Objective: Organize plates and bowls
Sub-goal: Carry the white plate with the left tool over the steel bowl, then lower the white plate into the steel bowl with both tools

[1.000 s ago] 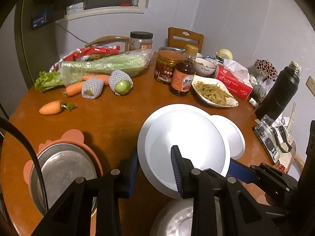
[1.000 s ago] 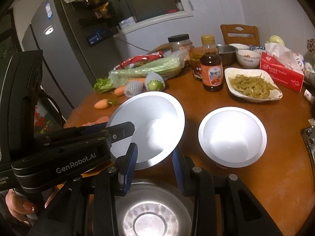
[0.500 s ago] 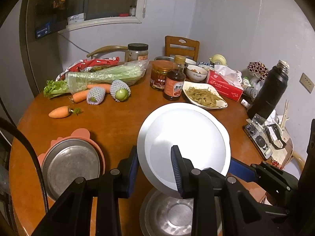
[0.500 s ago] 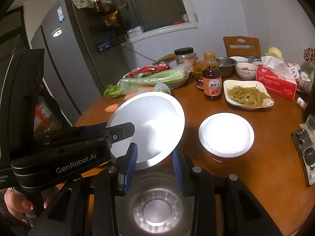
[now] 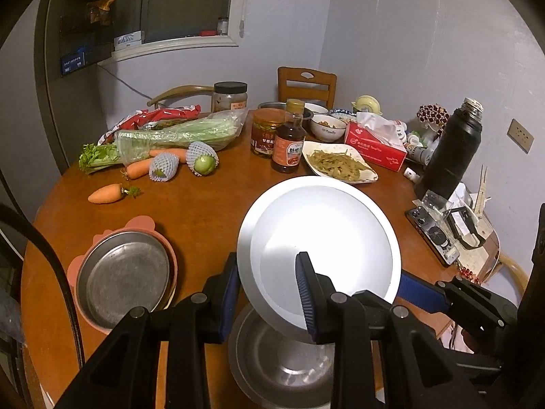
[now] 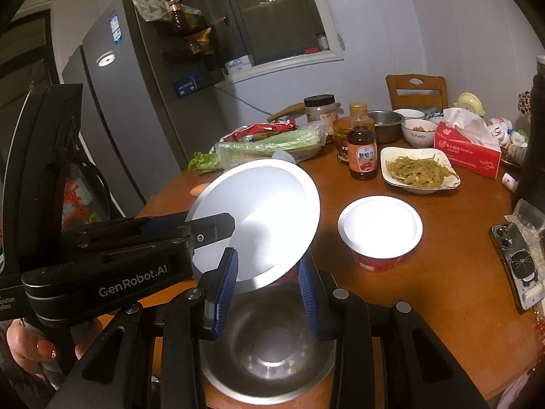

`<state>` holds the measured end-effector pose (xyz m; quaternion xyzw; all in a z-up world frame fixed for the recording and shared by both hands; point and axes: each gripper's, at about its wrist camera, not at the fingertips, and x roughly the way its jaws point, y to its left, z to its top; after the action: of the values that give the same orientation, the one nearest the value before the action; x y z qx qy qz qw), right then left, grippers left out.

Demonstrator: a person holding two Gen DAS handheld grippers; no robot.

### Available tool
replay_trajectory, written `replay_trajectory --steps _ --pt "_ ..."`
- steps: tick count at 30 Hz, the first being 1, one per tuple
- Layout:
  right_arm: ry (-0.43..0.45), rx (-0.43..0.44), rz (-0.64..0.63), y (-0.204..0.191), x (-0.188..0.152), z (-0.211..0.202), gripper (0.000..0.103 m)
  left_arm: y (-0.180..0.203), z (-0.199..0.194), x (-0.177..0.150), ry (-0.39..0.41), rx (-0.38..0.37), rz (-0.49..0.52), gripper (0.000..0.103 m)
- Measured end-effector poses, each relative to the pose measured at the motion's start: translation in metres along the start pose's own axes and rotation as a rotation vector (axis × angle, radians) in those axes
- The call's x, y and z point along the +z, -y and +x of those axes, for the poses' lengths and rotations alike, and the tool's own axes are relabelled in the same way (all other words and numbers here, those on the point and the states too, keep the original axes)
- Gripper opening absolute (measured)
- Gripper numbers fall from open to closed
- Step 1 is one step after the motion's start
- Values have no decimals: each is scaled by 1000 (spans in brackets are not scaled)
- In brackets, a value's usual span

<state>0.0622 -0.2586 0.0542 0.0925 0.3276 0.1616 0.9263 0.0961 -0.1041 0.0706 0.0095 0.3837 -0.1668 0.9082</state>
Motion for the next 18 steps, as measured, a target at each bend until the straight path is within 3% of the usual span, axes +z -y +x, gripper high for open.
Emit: replay_trajectory --steps 9,18 --pt "2 4 -23 -6 -10 -14 38 7 -10 -14 -8 4 15 33" --pt "-36 16 -23 -4 -29 -17 38 10 -1 -36 -74 28 33 32"
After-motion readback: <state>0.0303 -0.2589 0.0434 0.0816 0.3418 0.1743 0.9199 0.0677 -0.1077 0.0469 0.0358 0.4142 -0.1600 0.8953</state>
